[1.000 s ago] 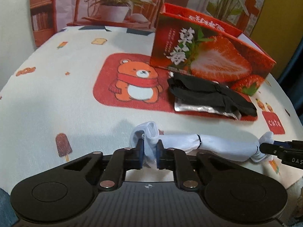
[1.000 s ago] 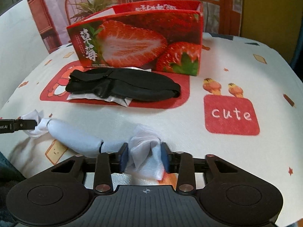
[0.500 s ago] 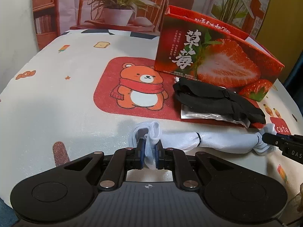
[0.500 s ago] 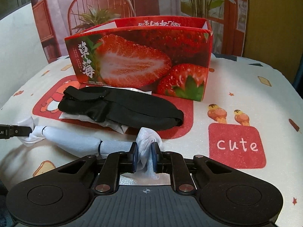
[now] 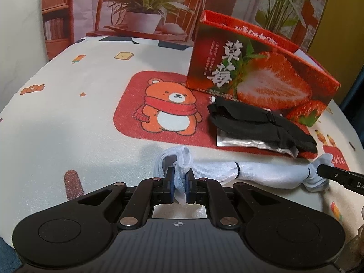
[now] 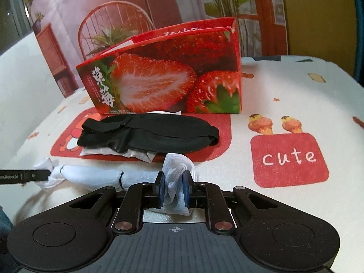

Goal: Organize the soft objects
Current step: 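Lift the white sock with both grippers and carry it over the box, then lower the sock into the box and open both grippers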

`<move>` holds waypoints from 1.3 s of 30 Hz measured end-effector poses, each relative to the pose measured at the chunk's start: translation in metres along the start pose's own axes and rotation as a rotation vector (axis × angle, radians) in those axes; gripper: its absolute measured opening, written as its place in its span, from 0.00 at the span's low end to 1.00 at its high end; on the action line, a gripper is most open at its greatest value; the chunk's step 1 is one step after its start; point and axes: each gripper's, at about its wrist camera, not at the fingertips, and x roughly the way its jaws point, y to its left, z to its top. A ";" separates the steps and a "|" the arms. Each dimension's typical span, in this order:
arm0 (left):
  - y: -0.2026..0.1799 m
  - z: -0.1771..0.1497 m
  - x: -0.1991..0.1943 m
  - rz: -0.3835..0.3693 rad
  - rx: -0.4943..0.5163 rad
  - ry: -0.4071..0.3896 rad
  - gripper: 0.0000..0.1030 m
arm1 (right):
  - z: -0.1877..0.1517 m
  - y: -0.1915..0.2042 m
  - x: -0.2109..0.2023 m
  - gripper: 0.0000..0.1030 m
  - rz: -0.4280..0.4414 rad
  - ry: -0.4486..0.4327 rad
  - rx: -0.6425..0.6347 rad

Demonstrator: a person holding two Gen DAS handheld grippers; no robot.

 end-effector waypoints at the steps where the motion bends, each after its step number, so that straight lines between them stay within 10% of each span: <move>1: 0.001 0.002 -0.002 -0.004 -0.008 -0.007 0.09 | 0.001 -0.001 -0.002 0.12 0.009 -0.006 0.010; 22: -0.047 0.143 -0.044 -0.074 0.086 -0.304 0.08 | 0.134 0.012 -0.049 0.09 0.047 -0.324 -0.112; 39: -0.102 0.210 0.049 -0.051 0.232 -0.202 0.08 | 0.216 0.013 0.032 0.08 -0.089 -0.256 -0.269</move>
